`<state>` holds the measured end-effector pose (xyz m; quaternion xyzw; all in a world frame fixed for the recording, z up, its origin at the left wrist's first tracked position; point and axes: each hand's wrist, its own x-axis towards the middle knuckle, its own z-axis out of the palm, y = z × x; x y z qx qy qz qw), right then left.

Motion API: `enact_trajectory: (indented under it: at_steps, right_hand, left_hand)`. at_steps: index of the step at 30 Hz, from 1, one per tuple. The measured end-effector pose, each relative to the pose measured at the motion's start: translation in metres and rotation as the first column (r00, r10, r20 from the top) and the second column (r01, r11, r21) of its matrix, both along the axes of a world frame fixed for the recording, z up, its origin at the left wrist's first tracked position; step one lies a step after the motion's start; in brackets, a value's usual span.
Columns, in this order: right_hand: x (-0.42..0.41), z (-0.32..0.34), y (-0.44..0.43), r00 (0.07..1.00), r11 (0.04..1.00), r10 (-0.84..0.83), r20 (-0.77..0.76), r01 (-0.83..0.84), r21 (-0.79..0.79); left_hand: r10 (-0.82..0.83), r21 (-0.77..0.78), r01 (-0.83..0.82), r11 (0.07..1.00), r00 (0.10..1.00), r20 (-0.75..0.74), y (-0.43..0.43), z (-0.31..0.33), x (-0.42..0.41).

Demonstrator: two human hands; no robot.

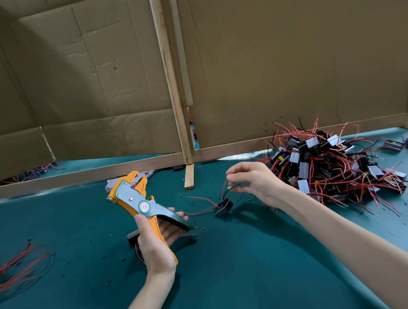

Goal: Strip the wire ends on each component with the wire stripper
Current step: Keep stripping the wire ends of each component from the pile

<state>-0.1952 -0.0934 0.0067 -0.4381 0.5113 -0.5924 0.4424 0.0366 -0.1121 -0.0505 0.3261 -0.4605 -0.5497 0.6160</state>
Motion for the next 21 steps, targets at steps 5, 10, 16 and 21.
enact_trajectory:
  at_steps: [5, 10, 16, 21]
  right_hand:
    - [-0.012, -0.01, 0.01, 0.97, 0.998, 0.031, 0.24, -0.043, 0.043]
    - [-0.011, -0.015, 0.014, 0.953, 0.979, 0.179, 0.245, -0.198, 0.056]
    - [-0.016, -0.006, 0.024, 0.933, 0.943, 0.327, 0.149, -0.333, 0.012]
    - [-0.026, 0.002, 0.033, 0.907, 0.912, 0.385, 0.169, -0.402, 0.079]
  left_hand:
    - [-0.033, 0.002, 0.033, 0.999, 0.999, 0.003, 0.001, 0.0, 0.0]
    - [-0.043, 0.018, 0.043, 0.999, 0.999, 0.022, 0.001, 0.0, 0.001]
    - [-0.061, 0.027, 0.061, 0.998, 0.998, 0.019, 0.002, -0.001, 0.0]
    - [-0.065, 0.014, 0.065, 0.998, 0.998, 0.017, 0.002, -0.001, 0.0]
